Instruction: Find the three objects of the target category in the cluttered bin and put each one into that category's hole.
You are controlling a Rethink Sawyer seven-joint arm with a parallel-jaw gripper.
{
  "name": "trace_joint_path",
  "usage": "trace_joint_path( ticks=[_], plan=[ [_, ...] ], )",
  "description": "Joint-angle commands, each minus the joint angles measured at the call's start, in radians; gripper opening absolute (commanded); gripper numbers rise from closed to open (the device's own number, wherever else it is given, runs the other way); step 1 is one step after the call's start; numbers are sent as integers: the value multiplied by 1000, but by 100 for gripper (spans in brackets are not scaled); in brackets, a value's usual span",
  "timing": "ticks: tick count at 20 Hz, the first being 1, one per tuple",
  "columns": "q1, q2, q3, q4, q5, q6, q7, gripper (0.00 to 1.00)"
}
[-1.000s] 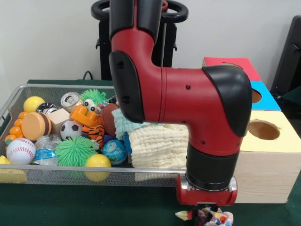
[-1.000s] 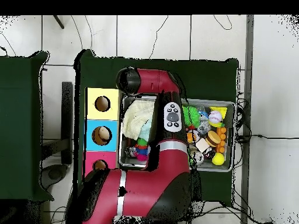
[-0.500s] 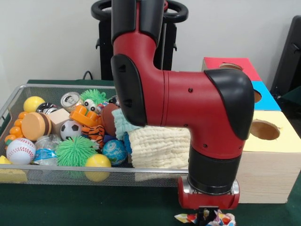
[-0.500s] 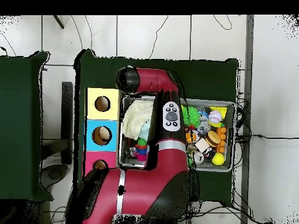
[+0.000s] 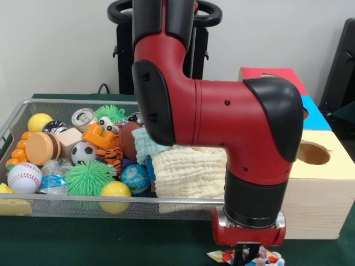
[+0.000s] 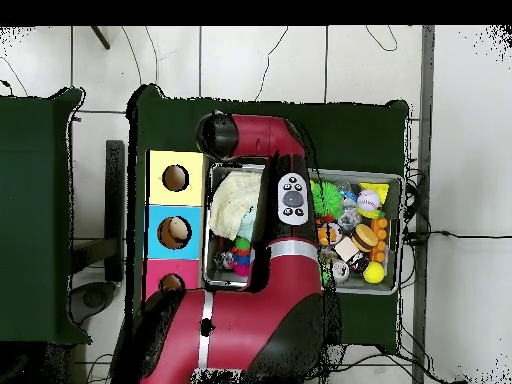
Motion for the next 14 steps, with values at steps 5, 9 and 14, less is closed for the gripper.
trace_joint_path(
  ticks=[5,9,14],
  plan=[
    [4,-128,-14,163,0,151,75,0],
    [3,-163,-16,211,1,147,74,0],
    [2,-196,-14,248,6,156,69,0]
  ],
)
